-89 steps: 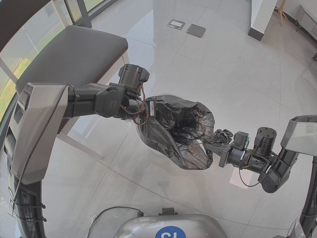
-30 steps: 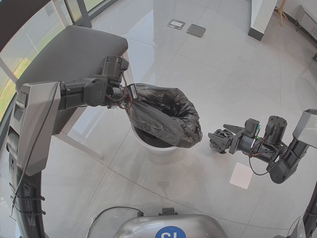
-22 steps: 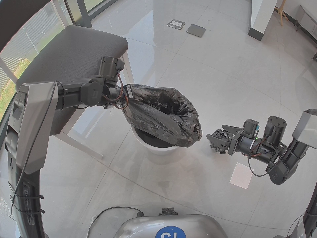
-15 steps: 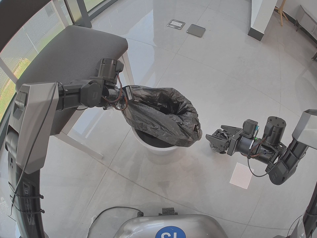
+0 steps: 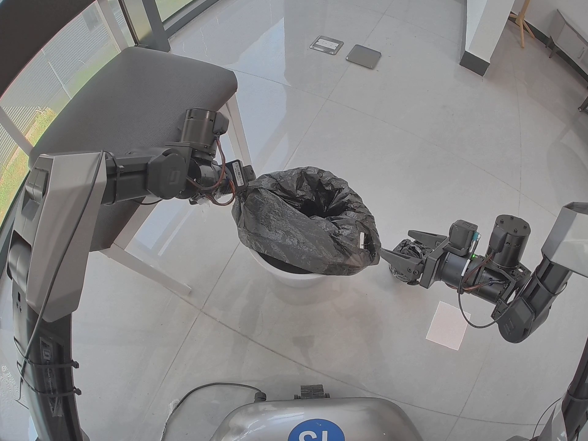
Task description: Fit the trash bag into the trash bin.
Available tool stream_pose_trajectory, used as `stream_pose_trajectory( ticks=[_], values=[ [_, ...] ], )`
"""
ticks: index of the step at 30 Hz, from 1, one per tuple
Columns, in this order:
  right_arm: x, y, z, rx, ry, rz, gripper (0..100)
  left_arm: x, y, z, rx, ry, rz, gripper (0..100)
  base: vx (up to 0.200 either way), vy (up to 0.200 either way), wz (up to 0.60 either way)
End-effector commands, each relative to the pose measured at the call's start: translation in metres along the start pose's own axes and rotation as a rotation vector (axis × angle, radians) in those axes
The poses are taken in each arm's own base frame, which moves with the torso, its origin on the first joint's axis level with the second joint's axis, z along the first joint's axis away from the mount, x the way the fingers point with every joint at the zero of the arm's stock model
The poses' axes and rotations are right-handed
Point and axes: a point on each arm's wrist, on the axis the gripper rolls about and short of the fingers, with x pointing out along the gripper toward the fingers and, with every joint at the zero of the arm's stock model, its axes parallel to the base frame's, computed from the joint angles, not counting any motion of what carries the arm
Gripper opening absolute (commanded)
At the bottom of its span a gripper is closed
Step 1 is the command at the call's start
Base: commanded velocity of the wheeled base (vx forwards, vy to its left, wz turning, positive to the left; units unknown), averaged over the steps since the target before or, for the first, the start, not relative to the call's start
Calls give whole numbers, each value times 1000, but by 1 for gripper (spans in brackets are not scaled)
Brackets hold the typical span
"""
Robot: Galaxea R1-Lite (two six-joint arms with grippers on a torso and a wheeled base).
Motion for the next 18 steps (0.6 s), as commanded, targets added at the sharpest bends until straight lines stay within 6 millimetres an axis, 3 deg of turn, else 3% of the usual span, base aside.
stream_pose_trajectory(
  ticks=[1,7,11,18],
  values=[
    [2,5,6,-44,-17,17,100,-17,-8,9,-1,-34,-22,100,0,0,0],
    [18,14,9,-272,7,56,100,-64,-31,14,90,-60,-80,100,0,0,0],
    [25,19,3,-384,73,84,100,-88,-30,2,202,-35,-71,100,0,0,0],
    [44,22,9,-554,134,128,100,-115,-22,0,256,-134,-103,100,0,0,0]
  ],
)
